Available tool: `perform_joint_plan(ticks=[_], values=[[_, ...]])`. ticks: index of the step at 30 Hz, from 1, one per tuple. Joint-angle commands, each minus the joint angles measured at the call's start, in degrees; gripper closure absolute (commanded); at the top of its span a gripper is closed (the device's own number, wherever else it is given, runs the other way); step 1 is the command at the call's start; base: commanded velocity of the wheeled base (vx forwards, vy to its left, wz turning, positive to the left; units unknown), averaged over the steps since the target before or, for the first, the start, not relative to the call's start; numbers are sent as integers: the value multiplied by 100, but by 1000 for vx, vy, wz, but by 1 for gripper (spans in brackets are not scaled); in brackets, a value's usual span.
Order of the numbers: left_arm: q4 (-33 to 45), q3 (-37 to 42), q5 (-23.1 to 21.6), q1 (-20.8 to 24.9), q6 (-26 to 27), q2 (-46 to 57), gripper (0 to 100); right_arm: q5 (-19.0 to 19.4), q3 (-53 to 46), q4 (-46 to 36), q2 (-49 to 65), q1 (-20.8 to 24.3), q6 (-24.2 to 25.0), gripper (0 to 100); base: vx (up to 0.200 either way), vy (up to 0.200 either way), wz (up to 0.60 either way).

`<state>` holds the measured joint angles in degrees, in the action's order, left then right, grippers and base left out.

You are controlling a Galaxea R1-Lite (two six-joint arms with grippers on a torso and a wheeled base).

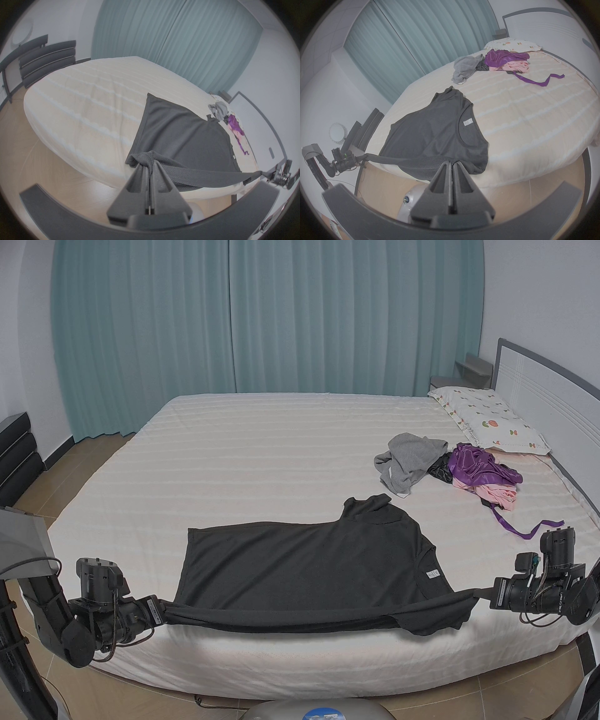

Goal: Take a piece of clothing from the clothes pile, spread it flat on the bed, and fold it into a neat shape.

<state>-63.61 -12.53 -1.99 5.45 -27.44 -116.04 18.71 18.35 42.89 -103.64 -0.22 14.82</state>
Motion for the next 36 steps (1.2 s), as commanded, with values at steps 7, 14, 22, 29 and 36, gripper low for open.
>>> perform_joint_plan(ticks=[7,14,22,29,36], values=[[736,-1050,-3,-18,-499,-252,100,54,688,-44,-429,22,302,100,0,0,0],[1879,-1911,-56,-9,-552,-331,100,62,1241,-52,-991,110,311,100,0,0,0],[2257,-2192,-47,-35,-789,-147,100,159,1400,-61,-1070,145,319,100,0,0,0],[2617,-2060,-56,-70,-798,249,100,229,1215,-26,-921,110,319,100,0,0,0],[2608,-1797,-83,-79,-798,442,100,388,881,-26,-358,-13,478,100,0,0,0]])
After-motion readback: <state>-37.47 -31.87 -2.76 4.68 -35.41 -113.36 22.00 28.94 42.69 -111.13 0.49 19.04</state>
